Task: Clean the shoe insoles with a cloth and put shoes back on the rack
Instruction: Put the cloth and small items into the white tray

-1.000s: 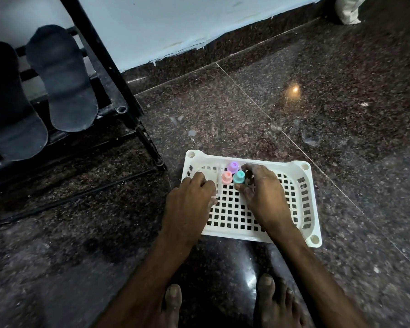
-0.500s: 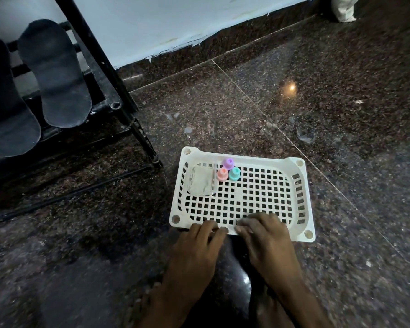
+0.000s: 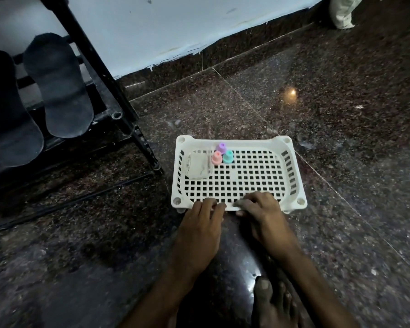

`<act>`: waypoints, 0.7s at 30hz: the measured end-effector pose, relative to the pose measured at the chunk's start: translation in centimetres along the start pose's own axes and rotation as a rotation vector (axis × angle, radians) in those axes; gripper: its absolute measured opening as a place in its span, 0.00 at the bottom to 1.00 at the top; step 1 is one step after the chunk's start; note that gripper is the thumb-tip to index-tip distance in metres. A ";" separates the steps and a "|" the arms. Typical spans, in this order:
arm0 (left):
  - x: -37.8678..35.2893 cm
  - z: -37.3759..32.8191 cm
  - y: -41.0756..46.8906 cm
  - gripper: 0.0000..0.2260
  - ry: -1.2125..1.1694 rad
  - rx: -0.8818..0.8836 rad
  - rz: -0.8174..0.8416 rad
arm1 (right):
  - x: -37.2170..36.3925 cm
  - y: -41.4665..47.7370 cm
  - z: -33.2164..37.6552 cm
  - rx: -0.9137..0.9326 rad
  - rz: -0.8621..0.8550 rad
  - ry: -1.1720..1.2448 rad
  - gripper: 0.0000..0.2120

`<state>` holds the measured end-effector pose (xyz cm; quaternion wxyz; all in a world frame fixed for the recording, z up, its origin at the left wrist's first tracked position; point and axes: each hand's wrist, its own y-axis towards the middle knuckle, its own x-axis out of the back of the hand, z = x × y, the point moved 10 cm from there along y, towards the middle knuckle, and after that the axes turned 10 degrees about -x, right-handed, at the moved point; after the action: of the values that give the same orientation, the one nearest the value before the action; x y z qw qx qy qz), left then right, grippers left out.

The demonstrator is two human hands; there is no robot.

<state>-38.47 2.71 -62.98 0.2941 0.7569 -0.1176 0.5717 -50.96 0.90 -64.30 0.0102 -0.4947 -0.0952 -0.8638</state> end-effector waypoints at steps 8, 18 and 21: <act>-0.9 4.4 4.8 0.23 0.176 0.117 0.070 | 0.5 9.2 1.2 -0.040 -0.015 -0.240 0.12; -2.7 6.8 6.0 0.33 0.359 0.170 0.199 | -1.3 12.0 2.6 -0.001 0.024 -0.244 0.15; -3.0 7.9 6.3 0.34 0.419 0.191 0.245 | -3.0 12.5 2.8 -0.012 0.154 -0.255 0.26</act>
<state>-36.36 -7.42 -65.22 0.1678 0.6264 -0.0905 0.7558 -45.67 -11.10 -63.56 0.0614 -0.6063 -0.0524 -0.7911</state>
